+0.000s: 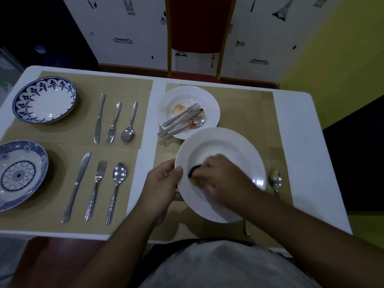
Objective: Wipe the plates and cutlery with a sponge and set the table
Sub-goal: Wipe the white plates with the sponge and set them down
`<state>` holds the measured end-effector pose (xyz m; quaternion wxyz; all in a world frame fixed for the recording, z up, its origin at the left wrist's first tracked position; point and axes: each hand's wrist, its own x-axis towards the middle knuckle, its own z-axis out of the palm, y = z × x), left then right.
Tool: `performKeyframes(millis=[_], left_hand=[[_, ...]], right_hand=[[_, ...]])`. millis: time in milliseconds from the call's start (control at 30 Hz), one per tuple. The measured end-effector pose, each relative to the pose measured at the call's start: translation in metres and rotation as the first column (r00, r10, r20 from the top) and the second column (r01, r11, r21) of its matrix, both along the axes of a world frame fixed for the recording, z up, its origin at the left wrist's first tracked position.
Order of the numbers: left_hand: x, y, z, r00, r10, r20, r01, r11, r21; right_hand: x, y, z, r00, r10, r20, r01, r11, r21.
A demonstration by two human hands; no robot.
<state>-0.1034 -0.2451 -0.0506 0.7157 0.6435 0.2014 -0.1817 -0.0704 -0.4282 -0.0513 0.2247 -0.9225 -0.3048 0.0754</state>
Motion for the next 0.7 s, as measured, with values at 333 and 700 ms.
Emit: performKeyframes(millis=[333, 700], left_hand=[[-0.003, -0.004, 0.0, 1.0, -0.028, 0.013, 0.027, 0.998, 0.055], [-0.008, -0.011, -0.006, 0.986, 0.165, 0.016, -0.166, 0.982, 0.094]], right_hand=[[0.042, -0.023, 0.002, 0.973, -0.187, 0.135, 0.203, 0.972, -0.119], [-0.021, -0.02, 0.0, 0.937, -0.287, -0.199, 0.224, 0.931, -0.289]])
